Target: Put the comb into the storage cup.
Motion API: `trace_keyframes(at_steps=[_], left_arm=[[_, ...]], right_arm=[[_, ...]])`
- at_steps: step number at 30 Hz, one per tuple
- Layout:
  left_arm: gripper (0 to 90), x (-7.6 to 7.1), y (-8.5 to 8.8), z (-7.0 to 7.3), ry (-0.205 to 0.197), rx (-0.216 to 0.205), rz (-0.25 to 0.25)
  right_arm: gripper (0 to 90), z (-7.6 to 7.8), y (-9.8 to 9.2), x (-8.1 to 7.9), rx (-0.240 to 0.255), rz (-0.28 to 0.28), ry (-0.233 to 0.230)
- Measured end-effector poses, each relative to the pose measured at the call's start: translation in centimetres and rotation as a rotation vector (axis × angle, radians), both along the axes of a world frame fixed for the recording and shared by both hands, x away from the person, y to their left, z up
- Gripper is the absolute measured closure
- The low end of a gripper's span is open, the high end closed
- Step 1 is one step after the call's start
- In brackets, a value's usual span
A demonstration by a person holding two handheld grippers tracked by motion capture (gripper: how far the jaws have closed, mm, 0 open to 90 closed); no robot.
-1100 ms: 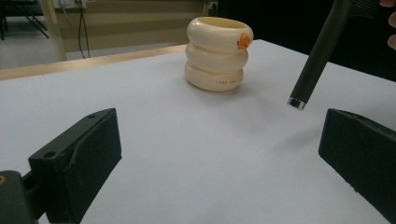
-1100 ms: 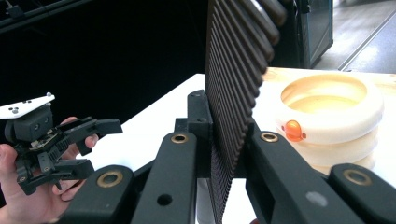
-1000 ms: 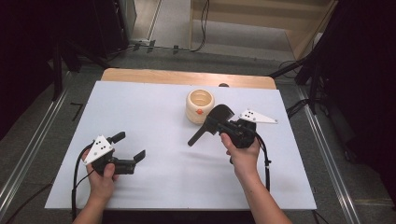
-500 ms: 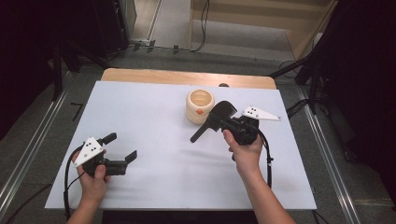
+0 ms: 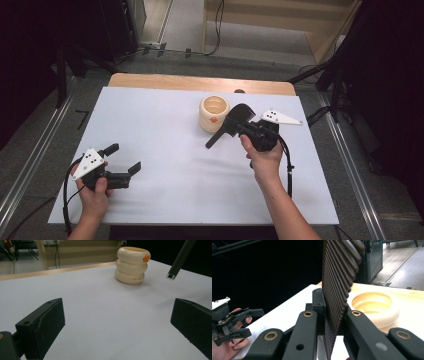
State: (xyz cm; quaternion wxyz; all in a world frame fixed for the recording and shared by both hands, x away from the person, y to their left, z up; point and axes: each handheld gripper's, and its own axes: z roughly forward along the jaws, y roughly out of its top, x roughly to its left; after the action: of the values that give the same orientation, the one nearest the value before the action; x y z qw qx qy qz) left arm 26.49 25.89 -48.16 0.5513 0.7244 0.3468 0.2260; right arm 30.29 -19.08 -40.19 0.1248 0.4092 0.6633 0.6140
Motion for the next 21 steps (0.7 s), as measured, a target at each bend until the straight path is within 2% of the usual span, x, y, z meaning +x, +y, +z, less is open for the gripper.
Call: trace_keyframes(at_steps=[21], left_arm=[[0.0, -0.8, 1.9, -0.2, 0.003, 0.009, 0.030]], right_arm=[[82.3, 1.1, -0.4, 0.7, -0.009, -0.018, -0.020]])
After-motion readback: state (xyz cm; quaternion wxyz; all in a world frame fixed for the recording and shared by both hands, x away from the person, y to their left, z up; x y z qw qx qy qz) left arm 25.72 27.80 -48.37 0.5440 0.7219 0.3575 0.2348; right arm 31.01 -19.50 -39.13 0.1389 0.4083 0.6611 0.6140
